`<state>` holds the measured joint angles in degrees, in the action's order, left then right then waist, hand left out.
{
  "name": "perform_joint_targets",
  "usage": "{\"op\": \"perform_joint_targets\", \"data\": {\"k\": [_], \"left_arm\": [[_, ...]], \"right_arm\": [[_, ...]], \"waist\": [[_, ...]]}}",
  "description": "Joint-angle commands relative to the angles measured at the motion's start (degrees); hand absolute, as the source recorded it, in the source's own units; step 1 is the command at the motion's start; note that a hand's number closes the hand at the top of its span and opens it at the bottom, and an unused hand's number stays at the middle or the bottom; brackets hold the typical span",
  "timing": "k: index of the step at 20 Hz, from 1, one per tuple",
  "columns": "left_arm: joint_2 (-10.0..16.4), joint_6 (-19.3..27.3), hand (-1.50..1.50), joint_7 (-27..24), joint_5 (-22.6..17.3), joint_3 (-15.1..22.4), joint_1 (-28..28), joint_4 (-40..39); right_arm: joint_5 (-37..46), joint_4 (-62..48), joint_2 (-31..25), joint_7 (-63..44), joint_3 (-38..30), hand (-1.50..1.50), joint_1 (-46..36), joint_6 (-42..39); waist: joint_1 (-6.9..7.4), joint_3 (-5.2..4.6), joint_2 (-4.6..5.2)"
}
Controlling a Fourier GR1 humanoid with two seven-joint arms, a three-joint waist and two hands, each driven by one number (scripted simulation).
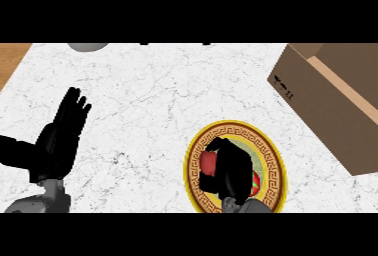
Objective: Pick the bell pepper from the plate and place it in the cardboard box
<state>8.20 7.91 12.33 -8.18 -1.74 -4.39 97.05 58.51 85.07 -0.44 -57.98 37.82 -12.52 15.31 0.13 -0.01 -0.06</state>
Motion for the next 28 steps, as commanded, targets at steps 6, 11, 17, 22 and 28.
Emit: {"op": "perform_joint_targets", "data": {"k": [6, 11, 17, 22, 28], "left_arm": [[-0.2, -1.6, 0.00, -0.6, 0.4, 0.3, 1.0, -0.2], [-0.5, -0.3, 0.00, 0.4, 0.6, -0.1, -1.0, -0.2], [-1.0, -0.3, 0.00, 0.5, 0.6, 0.1, -0.4, 0.5], [-0.6, -0.6, 0.00, -0.1, 1.2, -0.7, 0.0, -0.7], [1.5, -2.5, 0.00, 1.7, -1.3, -2.7, -0.6, 0.4]], "right_arm": [[6.3, 3.2, -2.0, 6.1, 6.5, 1.50, 1.3, -5.2], [-0.8, 7.2, -8.3, 22.8, 17.6, 1.50, -1.8, -16.4], [-0.7, 21.9, -11.5, 24.6, 15.5, 1.50, -7.0, -26.5], [-0.1, 34.5, -9.3, 20.1, 13.6, 1.50, -6.4, -33.8], [1.0, 44.2, -6.7, 12.8, 2.3, 1.50, -6.1, -30.6]], "waist": [[0.17, 0.00, 0.01], [0.95, 0.00, 0.04], [-0.13, -0.01, -0.15], [-0.21, -0.01, -0.04], [-0.34, 0.00, -0.10]]}}
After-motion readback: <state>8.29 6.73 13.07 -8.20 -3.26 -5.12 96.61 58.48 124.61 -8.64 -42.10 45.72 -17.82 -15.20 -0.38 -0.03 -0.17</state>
